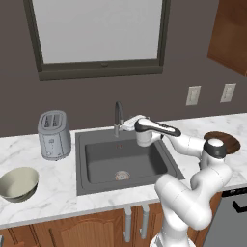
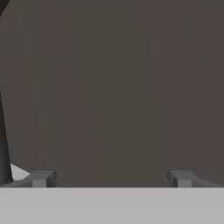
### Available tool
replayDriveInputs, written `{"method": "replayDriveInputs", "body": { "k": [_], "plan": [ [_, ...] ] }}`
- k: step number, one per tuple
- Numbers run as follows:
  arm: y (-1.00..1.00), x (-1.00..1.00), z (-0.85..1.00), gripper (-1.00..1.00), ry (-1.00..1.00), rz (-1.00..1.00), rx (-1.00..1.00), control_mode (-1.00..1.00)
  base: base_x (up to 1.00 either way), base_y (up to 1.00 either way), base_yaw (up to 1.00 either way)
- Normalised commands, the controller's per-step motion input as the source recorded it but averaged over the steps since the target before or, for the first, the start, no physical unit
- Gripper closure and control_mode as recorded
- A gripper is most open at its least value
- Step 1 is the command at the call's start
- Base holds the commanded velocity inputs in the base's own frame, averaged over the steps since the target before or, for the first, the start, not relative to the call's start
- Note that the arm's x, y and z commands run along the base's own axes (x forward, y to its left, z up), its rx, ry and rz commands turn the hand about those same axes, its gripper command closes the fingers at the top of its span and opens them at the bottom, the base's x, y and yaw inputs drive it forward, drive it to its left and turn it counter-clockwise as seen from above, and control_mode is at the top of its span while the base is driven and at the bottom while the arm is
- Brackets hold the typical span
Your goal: Rinse each bowl for a few seconds and place them down in the sink or on the counter.
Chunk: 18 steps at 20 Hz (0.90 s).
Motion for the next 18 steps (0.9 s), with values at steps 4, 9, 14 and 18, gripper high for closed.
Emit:
{"method": "replayDriveInputs", "body": {
  "k": [4,9,14,18],
  "plan": [
    [-0.17,0.08,-0.39,-1.0,0.0,0.0,0.0,-1.0,0.0,0.0,0.0],
    [-0.28,0.04,-0.4,-1.0,-0.01,0.0,0.0,-1.0,0.0,0.0,0.0],
    [-0.25,0.07,-0.45,-1.0,-0.01,-0.01,-0.02,-1.0,0.0,0.0,0.0],
    [-0.18,0.27,-0.39,-1.0,0.0,-0.07,-0.03,-1.0,0.0,0.0,0.0]
  ]
}}
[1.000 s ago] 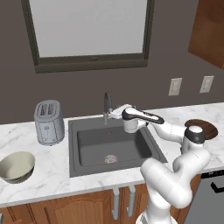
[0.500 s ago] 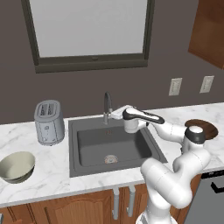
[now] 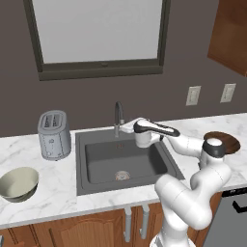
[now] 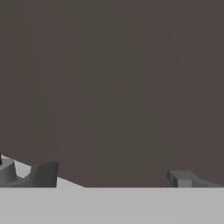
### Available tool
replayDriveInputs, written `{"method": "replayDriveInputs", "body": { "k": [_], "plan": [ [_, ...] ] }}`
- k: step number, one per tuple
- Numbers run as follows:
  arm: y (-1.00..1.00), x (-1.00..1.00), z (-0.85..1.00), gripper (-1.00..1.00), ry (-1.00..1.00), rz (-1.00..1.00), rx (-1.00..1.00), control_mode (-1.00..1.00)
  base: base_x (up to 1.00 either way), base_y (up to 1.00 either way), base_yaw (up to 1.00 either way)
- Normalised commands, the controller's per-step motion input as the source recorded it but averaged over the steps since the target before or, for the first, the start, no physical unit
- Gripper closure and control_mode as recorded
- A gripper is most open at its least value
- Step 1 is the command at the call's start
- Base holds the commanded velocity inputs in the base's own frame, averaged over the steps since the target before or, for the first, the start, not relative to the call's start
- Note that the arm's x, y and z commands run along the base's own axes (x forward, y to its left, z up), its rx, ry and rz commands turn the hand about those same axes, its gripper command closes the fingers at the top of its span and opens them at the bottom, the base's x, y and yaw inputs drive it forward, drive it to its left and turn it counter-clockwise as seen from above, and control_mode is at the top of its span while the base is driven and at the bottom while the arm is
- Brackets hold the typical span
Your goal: Rinse each bowl for a few seconds and place them down in the sink or on the counter.
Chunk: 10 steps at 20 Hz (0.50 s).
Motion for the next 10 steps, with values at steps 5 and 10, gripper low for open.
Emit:
{"method": "replayDriveInputs", "body": {
  "k": [5,10],
  "plan": [
    [-0.37,0.43,-0.23,-1.0,0.0,-0.11,0.01,-1.0,0.0,0.0,0.0],
    [-0.48,0.48,-0.18,-1.0,0.02,-0.13,0.04,-1.0,0.0,0.0,0.0]
  ]
}}
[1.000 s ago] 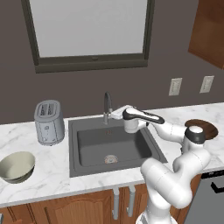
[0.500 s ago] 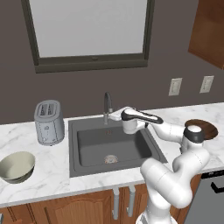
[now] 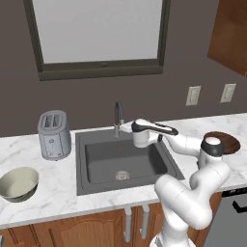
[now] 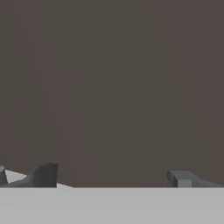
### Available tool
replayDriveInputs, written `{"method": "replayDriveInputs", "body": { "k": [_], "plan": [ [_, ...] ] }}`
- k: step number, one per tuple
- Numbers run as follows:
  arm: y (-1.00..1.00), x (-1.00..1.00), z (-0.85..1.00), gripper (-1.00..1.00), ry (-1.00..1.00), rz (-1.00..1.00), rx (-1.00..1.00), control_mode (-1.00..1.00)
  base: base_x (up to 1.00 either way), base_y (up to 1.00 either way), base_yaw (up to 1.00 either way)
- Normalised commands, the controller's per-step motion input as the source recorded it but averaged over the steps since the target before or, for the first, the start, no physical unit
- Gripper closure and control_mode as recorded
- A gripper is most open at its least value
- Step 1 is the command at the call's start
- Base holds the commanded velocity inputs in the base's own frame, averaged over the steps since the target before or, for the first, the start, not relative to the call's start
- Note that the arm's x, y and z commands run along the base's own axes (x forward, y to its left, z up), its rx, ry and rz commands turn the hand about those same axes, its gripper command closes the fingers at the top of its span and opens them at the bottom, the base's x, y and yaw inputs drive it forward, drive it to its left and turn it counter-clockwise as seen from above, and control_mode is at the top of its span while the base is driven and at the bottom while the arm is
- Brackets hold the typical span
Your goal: Rinse each bowl for a few seconds and place them down in the sink or on the counter.
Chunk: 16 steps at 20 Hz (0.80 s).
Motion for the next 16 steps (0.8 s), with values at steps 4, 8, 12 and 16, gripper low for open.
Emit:
{"method": "replayDriveInputs", "body": {
  "k": [4,8,12,16],
  "plan": [
    [-0.59,0.43,-0.21,-1.0,0.04,-0.13,0.06,-1.0,0.0,0.0,0.0],
    [-0.65,0.43,-0.22,-1.0,0.05,-0.13,0.07,-1.0,0.0,0.0,0.0],
    [-0.65,0.42,-0.26,-1.0,0.06,-0.13,0.07,-1.0,0.0,0.0,0.0],
    [-0.68,0.41,-0.25,-1.0,0.05,-0.12,0.07,-1.0,0.0,0.0,0.0]
  ]
}}
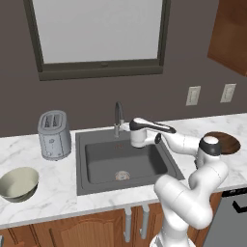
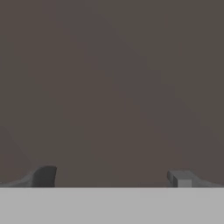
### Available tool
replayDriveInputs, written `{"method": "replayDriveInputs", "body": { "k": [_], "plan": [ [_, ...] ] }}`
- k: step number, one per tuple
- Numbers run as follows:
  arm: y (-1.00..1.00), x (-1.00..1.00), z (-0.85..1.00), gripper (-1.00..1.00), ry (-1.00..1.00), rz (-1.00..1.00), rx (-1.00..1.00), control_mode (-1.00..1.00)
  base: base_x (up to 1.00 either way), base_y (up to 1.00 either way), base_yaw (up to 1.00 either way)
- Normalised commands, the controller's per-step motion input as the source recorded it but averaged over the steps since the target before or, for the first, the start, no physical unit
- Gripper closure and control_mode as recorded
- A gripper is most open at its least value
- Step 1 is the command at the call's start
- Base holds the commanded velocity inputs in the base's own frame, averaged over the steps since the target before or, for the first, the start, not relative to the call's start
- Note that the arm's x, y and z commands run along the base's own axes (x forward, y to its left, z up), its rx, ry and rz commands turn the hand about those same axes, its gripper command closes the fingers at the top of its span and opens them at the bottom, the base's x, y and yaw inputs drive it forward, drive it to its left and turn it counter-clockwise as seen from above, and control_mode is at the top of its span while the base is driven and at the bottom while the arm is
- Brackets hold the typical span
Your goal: Rinse each bowl for a few seconds and place them down in the sink or on the counter.
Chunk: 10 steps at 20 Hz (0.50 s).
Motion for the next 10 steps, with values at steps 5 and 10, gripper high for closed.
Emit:
{"method": "replayDriveInputs", "body": {
  "k": [5,10],
  "plan": [
    [-0.69,0.44,-0.26,-1.0,0.05,-0.12,0.07,-1.0,0.0,0.0,0.0],
    [-0.69,0.44,-0.3,-1.0,0.06,-0.12,0.08,-1.0,0.0,0.0,0.0]
  ]
}}
